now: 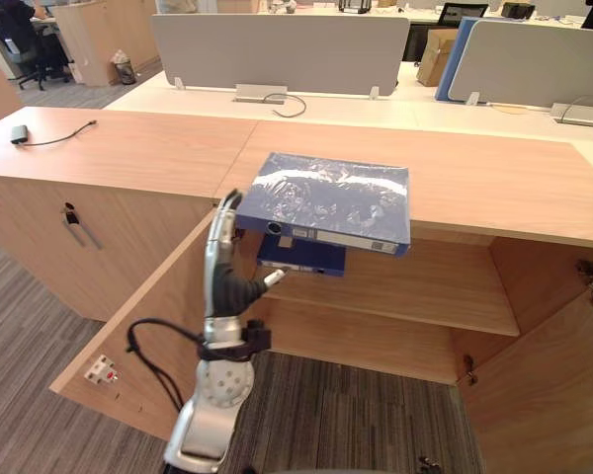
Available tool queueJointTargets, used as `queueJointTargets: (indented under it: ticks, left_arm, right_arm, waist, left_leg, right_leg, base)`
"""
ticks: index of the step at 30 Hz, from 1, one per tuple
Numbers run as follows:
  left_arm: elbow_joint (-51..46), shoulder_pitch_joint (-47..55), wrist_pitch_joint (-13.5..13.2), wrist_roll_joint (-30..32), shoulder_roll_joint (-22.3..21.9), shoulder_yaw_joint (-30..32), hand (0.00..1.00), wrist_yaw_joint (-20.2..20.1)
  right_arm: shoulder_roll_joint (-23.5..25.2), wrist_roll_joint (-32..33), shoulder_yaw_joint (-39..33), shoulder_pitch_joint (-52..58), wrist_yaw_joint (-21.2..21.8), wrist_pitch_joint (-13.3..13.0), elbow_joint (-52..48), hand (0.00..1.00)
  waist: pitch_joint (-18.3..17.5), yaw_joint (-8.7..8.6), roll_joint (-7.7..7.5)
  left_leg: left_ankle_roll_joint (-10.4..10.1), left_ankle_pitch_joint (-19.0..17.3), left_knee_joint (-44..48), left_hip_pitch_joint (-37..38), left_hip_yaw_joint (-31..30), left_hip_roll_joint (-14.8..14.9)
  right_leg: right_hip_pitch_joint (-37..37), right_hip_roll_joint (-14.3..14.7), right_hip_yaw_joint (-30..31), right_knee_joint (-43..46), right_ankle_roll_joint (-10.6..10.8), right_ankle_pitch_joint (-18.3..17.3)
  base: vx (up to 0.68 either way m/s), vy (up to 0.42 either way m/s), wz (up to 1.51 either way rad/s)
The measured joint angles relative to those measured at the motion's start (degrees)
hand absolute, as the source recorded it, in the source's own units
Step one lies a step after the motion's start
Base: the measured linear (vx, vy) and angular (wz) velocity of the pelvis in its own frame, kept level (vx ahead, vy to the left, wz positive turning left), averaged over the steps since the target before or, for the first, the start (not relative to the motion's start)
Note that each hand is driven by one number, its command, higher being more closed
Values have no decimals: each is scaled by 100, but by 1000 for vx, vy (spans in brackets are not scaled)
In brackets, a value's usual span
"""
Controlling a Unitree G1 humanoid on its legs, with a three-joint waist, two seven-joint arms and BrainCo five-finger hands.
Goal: Walk over to the cabinet, pick up the folder, carry it to the office cabinet, place the folder inside the office cabinet, then close the office cabinet door
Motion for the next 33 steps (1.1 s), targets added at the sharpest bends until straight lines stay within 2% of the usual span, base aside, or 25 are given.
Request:
queueJointTargets:
  ticks: [3,11,22,33]
  left_arm:
    - [540,-374,236,669,208,-5,0,130]
    - [1128,-1011,655,1680,539,52,0,268]
    - [1525,-1542,998,2104,752,297,0,385]
    - [2101,-1804,1094,2140,854,307,0,356]
  right_arm:
    - [44,1,0,-145,-19,0,-10,0]
    - [259,-20,63,-406,-49,-5,-37,0]
    - [255,-30,87,-582,-48,-5,-36,0]
    - [245,-26,-17,-622,-41,-3,-34,0]
  waist:
    - [-16,-99,-23]
    - [8,-223,-59]
    - [78,-384,-130]
    - [145,-504,-121]
  left_leg:
    - [-30,42,-154,109,69,57]
    - [-15,54,-244,182,101,39]
    - [-16,56,-262,182,106,35]
    - [-10,53,-256,182,110,29]
  right_leg:
    - [25,69,47,-59,-17,26]
    - [40,58,46,-76,-17,27]
    - [-16,56,46,-98,-14,28]
    - [-16,51,50,-101,-7,33]
  base:
    - [43,1,-12]
    - [11,26,-2]
    - [-3,12,0]
    - [0,6,0]
